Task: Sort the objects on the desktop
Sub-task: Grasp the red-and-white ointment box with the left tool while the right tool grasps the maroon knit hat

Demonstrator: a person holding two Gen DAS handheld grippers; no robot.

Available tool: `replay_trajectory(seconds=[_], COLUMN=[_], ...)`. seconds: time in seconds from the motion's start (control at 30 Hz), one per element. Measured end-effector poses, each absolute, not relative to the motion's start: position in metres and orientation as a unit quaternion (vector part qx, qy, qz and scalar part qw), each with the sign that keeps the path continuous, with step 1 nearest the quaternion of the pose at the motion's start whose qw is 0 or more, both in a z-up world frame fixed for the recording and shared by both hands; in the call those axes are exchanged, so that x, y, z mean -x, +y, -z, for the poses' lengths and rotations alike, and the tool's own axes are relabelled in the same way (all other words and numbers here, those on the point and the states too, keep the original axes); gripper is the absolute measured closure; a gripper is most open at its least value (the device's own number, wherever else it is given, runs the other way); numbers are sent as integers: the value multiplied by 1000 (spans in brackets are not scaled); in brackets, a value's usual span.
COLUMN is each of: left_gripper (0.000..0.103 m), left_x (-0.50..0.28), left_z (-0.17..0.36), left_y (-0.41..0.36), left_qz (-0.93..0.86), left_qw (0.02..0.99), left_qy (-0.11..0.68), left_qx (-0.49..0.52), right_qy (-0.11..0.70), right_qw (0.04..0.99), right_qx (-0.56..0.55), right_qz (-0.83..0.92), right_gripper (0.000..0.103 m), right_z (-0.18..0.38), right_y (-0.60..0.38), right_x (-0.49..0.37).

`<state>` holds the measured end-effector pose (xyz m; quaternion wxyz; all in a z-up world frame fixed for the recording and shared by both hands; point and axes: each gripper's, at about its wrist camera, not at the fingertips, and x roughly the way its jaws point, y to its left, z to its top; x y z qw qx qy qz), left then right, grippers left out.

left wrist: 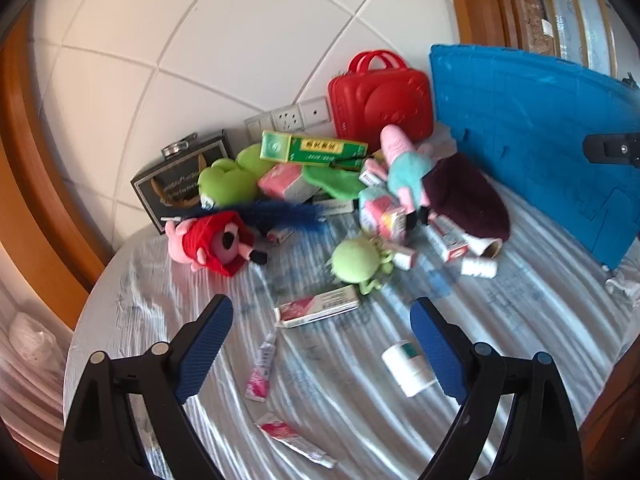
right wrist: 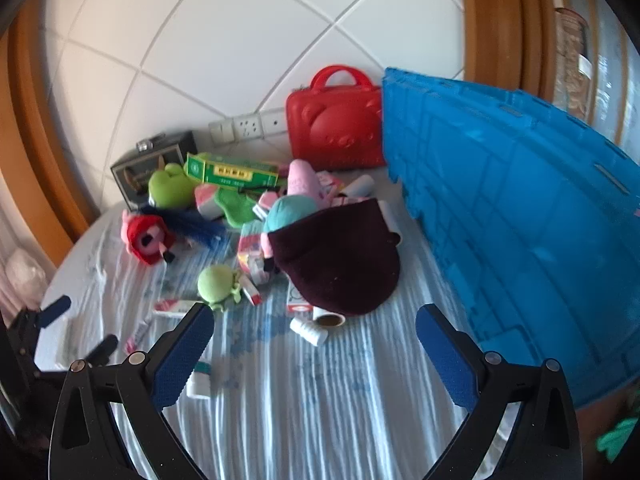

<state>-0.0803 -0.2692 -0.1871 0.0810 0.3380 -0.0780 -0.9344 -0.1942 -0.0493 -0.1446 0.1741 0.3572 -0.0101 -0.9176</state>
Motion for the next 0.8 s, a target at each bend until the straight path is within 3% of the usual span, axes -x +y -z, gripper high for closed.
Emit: replay_trajectory(seconds=[0.27,0.5,0.57,0.63,0.7,0.8], left_gripper=[12,12,17,33,39,39], left_x=[125,187,203,214,223,228], left_z=[224,271,289,303,317,332], left_y=[-319,-316,-315,-317,-320,-328], left_qz=[916,883,864,848,829,807], left_qw=[9,-134,-177,-215,-256,-285], left_qy=[-123,-195,-207,-204,-212,-227], left_qx=[-381,-407,-423,-440,-451,-465], right_qy=[26,54,65,76,79,79], right_qw=[223,233,233,231,232,232], right_qx=[-365,-404,-410,-412,-415,-424], right_qz=[904,883,880,878,876,872], right_gripper=[1,1,1,1,1,1], right_z=[165,199,208,216,224,237], right_y=[-83,-105,-110,-115,-117,-120], right_x=[239,284,295,306,315,331])
